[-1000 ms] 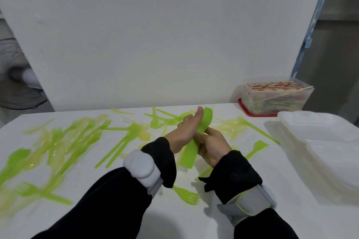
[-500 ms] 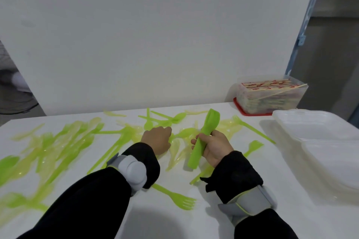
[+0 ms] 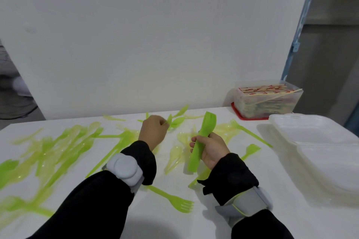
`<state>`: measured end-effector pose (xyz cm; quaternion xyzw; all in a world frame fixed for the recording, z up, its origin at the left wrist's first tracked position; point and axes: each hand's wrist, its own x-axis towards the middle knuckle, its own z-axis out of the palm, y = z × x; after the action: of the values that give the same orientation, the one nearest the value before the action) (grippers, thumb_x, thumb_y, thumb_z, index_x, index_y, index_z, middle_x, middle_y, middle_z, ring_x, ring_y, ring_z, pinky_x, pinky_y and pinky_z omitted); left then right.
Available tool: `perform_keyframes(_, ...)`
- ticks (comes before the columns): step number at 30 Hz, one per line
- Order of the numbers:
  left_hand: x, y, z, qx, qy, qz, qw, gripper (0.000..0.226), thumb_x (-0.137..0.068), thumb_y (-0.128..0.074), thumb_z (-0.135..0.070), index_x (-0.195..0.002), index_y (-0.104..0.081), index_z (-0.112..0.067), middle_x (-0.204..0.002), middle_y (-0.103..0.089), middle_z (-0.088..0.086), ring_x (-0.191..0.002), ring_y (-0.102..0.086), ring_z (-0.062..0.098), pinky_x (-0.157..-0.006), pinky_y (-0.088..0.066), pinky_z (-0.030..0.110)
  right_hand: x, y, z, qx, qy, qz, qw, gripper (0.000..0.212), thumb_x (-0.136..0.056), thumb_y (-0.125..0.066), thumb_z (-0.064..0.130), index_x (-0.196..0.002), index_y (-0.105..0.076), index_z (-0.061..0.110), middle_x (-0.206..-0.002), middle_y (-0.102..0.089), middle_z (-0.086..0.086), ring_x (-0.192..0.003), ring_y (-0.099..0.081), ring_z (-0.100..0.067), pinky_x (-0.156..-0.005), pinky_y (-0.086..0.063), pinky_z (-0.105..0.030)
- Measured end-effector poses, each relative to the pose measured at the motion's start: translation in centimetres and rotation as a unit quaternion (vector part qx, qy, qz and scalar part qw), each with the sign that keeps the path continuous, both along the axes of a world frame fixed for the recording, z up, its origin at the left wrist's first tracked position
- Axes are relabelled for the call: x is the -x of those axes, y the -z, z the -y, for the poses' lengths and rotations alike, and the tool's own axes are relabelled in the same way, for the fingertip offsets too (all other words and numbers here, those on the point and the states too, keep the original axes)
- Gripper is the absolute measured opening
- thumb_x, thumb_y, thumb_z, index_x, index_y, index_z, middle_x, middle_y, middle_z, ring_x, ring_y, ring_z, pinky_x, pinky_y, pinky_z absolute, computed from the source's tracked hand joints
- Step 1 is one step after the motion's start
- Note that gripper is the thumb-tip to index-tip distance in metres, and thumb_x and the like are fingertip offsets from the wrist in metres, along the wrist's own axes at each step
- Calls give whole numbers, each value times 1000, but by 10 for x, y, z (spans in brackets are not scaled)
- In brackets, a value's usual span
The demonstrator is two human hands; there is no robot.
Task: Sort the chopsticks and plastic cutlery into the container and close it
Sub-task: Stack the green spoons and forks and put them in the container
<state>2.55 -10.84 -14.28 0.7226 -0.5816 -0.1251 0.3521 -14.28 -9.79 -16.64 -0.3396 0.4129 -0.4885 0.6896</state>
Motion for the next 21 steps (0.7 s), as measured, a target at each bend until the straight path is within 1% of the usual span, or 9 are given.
perform_keyframes(2, 11, -20, -3, 36, 38, -92, 994, 37, -87, -61, -14, -54, -45, -11, -53, -36, 0, -52, -30, 15, -49, -24, 25, -5, -2, -1, 9, 2, 0, 1000, 14, -94, -42, -5, -86, -46, 5, -75, -53, -12, -63, -52, -24, -59, -43, -34)
perform_keyframes(5, 31, -33, -5, 44, 98, -173, 979, 22, -85, -64, -12, -71, -65, 5, -63, -48, 7, -60, -40, 16, -58, -32, 27, -15, -8, -2, 26, 1, -6, 1000, 15, -94, -43, -5, -86, -47, 7, -74, -54, -12, -62, -52, -23, -57, -43, -33)
perform_keyframes(8, 47, -28, -4, 42, 114, -208, 971, 18, -85, -64, -11, -74, -68, 3, -65, -55, 10, -63, -48, 18, -58, -39, 30, -20, -14, -4, 48, -4, -15, 999, 16, -93, -43, -7, -89, -50, 6, -75, -53, -11, -62, -51, -22, -59, -44, -31)
perform_keyframes(11, 58, -22, -8, 28, 114, -246, 962, 21, -87, -61, -8, -67, -68, -6, -67, -60, 14, -53, -50, 22, -47, -42, 28, -20, -15, -4, 64, -2, -18, 998, 17, -93, -42, -9, -104, -51, 1, -78, -56, -13, -63, -53, -23, -61, -46, -30)
perform_keyframes(13, 60, -22, -10, 11, 127, -260, 957, 21, -89, -60, -8, -71, -68, -1, -67, -59, 13, -48, -47, 21, -45, -41, 25, -18, -13, -3, 59, 6, -23, 998, 19, -93, -42, -10, -105, -51, 1, -76, -57, -13, -62, -54, -24, -59, -45, -31)
perform_keyframes(16, 54, -21, -11, 33, 109, -220, 969, 17, -90, -55, -6, -79, -67, 0, -72, -56, 12, -60, -51, 20, -61, -44, 27, -12, -11, -2, 22, 18, -17, 999, 12, -92, -44, -11, -94, -50, -1, -72, -55, -13, -60, -52, -24, -56, -42, -32)
perform_keyframes(18, 48, -20, -14, 45, 80, -122, 988, 30, -91, -47, -3, -108, -71, -9, -96, -66, 9, -85, -60, 24, -77, -46, 26, -9, -9, 2, -2, 34, -9, 999, 16, -91, -45, -12, -82, -49, 1, -73, -54, -13, -62, -52, -24, -57, -42, -33)
perform_keyframes(19, 47, -19, -18, 34, 78, -69, 994, 40, -93, -42, -2, -125, -62, -15, -112, -65, 7, -99, -60, 26, -82, -43, 21, -8, -8, 4, -9, 38, 0, 999, 18, -91, -45, -11, -79, -48, 2, -74, -54, -13, -63, -52, -24, -58, -42, -34)
perform_keyframes(21, 45, -13, -22, 4, 108, -10, 994, 49, -95, -37, -1, -138, -48, -21, -131, -56, 10, -114, -55, 26, -77, -34, 10, -7, -8, 6, -15, 42, 12, 999, 18, -90, -46, -11, -78, -49, 2, -74, -54, -13, -64, -53, -24, -59, -42, -34)
